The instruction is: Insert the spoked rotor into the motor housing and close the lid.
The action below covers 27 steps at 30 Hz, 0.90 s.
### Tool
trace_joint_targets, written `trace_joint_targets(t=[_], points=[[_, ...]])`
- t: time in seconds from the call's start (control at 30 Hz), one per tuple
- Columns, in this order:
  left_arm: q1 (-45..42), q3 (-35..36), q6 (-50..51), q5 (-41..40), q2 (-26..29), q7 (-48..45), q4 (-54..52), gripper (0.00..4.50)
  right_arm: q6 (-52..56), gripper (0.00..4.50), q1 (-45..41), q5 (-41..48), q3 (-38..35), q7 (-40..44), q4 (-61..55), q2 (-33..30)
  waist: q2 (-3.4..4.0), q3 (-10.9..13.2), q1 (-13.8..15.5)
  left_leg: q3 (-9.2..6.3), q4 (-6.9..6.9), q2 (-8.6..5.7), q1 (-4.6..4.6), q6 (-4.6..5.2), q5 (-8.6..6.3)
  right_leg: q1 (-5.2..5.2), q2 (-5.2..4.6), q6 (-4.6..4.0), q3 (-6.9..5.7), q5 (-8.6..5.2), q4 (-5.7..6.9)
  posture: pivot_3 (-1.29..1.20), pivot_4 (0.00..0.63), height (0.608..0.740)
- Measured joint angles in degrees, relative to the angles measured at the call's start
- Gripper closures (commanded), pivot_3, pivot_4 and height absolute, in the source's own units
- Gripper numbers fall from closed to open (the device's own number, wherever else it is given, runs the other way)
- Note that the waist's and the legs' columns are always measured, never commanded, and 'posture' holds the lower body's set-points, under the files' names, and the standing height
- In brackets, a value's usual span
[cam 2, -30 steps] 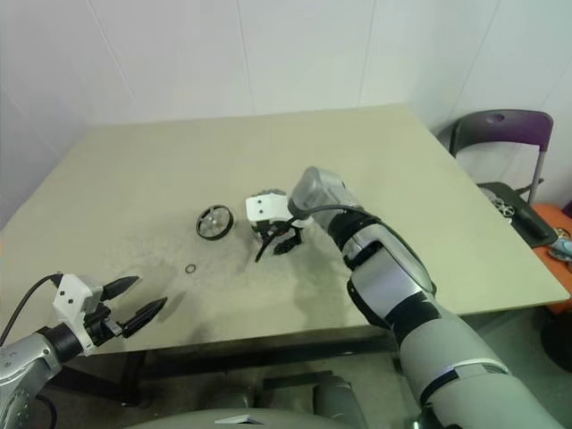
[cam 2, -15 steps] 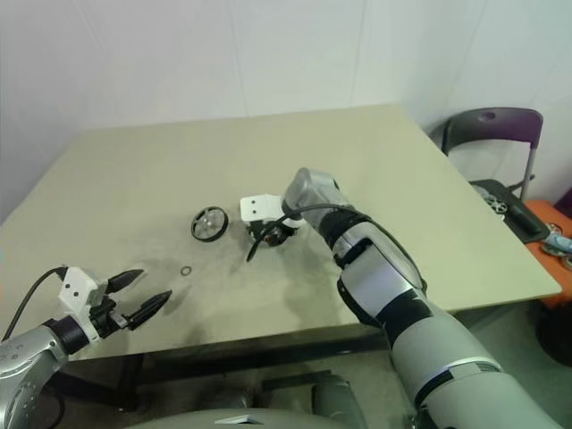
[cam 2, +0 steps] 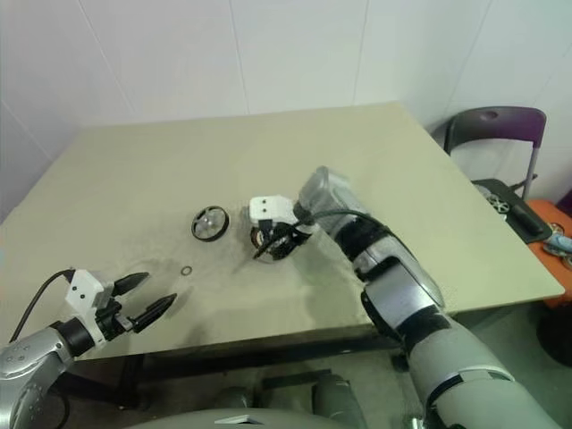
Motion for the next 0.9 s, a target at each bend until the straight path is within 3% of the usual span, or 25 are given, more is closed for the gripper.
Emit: trace_joint_targets(t=[0.23,0.53,0.9], points=[[-1.30,-1.25,0.00,0.03,0.09,-0.20,0.53,0.00,10.92,2.61,3.12,1.20,1.57,0.51,-10.47,-1.62,-0.01,-0.01,0.06,0.01,0.08,0.00,-0.14,0.00,0.00,-0.14,0.00,-0.01,-0.01,0.00,0.09,0.00,0.000,0.740],[-1.89,-1.83,0.01,0.48,0.13,-0.17,0.75,0.00,19.53,2.62,3.47,3.73,3.50,-0.94,-15.10,-2.09,-0.03,-0.02,0.03,0.01,0.08,0.00,-0.15,0.00,0.00,-0.15,-0.01,-0.01,-0.01,0.00,0.07,0.00,0.000,0.740],[-2.11,-3.60,0.15,1.14,0.11,0.24,0.74,0.00,17.73,2.62,3.66,5.69,6.36,-3.80,-16.48,-3.07,-0.06,-0.04,-0.02,0.01,0.13,0.00,-0.13,0.00,0.00,-0.13,0.00,0.00,-0.02,0.01,0.10,0.00,0.000,0.740]])
